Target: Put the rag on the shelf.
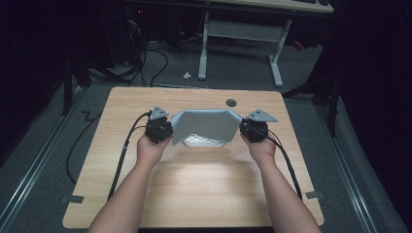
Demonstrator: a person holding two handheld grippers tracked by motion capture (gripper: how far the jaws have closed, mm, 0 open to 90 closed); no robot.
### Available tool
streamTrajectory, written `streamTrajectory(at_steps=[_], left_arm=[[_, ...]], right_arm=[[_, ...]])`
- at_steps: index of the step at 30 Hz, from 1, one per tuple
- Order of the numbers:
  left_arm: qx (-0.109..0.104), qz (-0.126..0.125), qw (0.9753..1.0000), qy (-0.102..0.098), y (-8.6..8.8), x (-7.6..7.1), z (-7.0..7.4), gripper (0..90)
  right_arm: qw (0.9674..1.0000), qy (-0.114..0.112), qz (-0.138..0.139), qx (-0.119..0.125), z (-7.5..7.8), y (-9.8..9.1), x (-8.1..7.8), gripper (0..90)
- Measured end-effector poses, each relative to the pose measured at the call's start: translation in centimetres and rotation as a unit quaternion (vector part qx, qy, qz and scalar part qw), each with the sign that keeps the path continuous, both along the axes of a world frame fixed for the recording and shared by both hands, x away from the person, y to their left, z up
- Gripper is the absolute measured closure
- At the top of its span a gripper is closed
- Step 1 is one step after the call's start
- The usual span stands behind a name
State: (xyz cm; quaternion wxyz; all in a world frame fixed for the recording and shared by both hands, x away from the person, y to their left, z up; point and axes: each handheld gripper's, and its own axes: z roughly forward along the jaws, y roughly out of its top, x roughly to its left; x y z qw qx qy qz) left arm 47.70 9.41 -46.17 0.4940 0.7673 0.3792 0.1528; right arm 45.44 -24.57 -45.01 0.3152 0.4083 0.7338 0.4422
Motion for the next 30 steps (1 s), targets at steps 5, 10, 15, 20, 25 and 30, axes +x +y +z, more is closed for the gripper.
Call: streamTrajectory(at_steps=[5, 10, 15, 20, 25, 30], left_arm=[[-0.005, 0.001, 1.0, 0.004, 0.1, -0.2, -0.7, 88.8], [-0.007, 0.005, 0.9999, 0.008, 0.3, -0.4, -1.2, 88.7], [-0.006, 0.004, 0.9999, 0.008, 0.4, -0.5, -1.3, 88.3], [-0.007, 0.007, 0.9999, 0.009, 0.6, -0.6, -1.3, 86.8], [-0.006, 0.024, 0.9997, 0.005, 1.1, -0.7, -1.2, 74.0], [-0.015, 0.044, 0.9989, 0.004, 2.4, -1.0, -1.2, 66.2]], right_arm=[[1.0, 0.005, -0.001, 0.003, -1.0, 0.1, -0.1, 89.3], [0.9998, 0.021, -0.003, 0.005, -1.8, 0.2, -0.1, 89.2], [0.9996, 0.027, 0.001, 0.004, -2.3, 0.5, 0.0, 89.1], [0.9995, 0.033, 0.0, 0.004, -2.6, 0.7, 0.2, 88.5], [0.9993, 0.035, -0.004, 0.008, -2.5, 0.5, 0.2, 83.0], [0.9991, 0.039, -0.011, 0.013, -2.1, -0.1, 0.2, 78.6]])
